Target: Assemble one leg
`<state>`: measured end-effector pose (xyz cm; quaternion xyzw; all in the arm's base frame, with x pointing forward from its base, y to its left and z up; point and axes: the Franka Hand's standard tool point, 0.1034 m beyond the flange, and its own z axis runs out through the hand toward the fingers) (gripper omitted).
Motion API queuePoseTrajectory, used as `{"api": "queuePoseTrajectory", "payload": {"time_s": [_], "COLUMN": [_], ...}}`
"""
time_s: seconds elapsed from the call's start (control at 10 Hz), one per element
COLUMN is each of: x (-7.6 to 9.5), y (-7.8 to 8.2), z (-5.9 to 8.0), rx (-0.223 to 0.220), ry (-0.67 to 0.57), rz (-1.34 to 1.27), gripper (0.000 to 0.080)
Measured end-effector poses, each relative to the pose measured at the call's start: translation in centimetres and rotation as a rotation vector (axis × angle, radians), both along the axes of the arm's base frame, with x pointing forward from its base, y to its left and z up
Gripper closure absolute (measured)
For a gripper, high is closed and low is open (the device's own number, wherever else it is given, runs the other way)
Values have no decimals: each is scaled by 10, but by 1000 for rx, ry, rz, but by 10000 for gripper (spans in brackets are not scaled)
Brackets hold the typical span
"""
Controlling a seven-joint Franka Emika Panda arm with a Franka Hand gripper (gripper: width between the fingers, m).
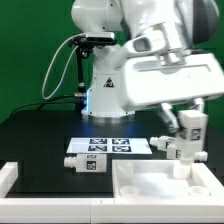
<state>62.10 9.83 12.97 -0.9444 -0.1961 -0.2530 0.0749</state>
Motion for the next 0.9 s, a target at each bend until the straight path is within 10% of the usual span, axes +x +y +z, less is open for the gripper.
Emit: {"api": "queuePoseTrajectory", "payload": {"time_s": [0.5,0.9], "x": [1,8], "y": [-14,8], "z": [-13,-30], "rx": [-13,34], "ry": [-55,-59], "rz": [-22,-39], "gripper": [514,514]}}
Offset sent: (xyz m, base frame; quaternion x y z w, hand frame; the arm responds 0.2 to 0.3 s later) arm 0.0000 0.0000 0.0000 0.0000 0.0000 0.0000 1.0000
